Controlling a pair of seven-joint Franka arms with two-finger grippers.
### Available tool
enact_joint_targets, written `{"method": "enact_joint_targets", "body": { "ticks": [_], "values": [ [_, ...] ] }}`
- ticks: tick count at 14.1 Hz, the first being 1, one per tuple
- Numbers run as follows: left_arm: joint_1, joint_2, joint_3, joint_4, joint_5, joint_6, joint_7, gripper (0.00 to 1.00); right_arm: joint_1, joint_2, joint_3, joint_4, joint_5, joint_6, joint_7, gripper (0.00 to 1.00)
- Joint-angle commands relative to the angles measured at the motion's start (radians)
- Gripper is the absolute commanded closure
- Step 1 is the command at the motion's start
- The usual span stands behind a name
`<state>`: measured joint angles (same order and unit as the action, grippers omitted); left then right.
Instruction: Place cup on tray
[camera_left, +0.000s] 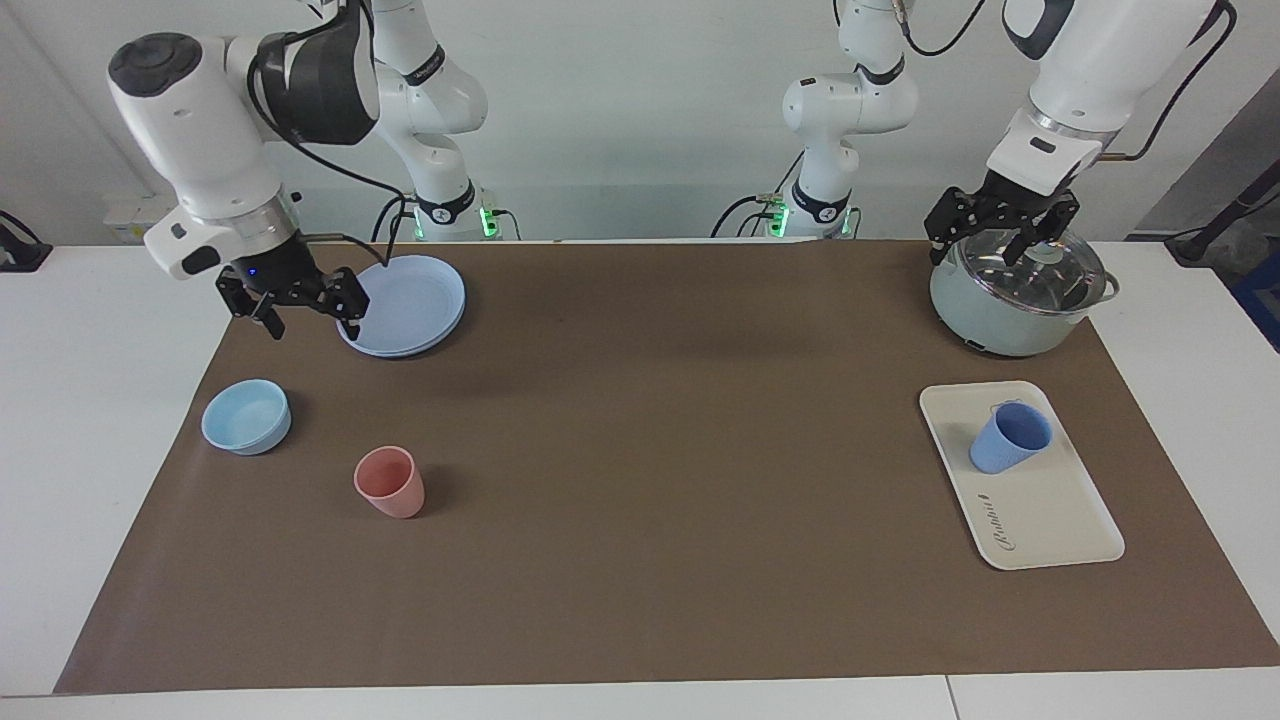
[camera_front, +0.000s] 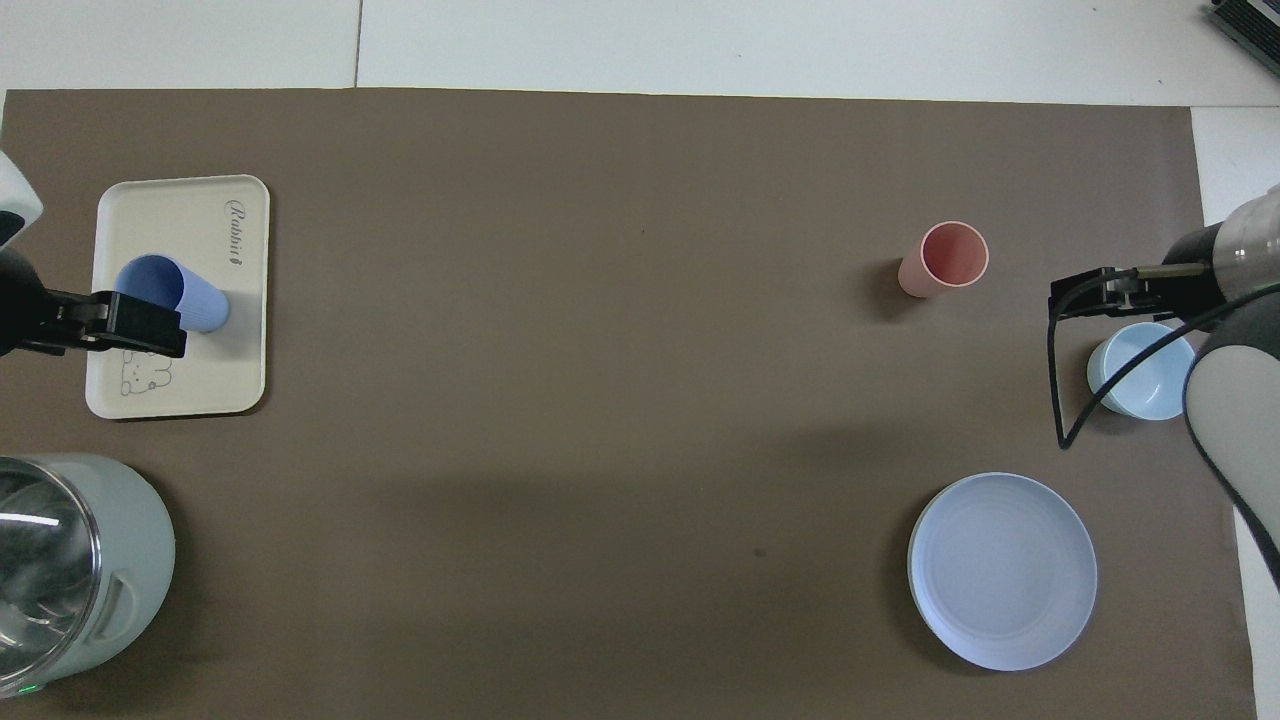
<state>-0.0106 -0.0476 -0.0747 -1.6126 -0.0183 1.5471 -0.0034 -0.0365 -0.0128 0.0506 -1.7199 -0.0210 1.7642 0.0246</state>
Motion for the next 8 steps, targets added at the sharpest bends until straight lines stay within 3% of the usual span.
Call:
{"method": "enact_joint_targets", "body": {
  "ticks": [1, 3, 8],
  "values": [
    [0.008, 0.019, -0.007, 0.037, 0.017, -0.025, -0.003, 0.0, 0.0, 0.017, 0.006, 0.132, -0.004, -0.129, -0.038, 0.01],
    [0.001, -0.001, -0.007, -0.01, 0.017, -0.006, -0.004, 0.0, 0.0, -0.004, 0.014, 0.169, -0.004, -0.14, -0.038, 0.01],
    [0.015, -0.001, -0.007, -0.013, 0.017, 0.013, -0.017, 0.0, 0.001, 0.001, 0.046, 0.213, -0.002, -0.218, 0.032, 0.01]
  ]
}}
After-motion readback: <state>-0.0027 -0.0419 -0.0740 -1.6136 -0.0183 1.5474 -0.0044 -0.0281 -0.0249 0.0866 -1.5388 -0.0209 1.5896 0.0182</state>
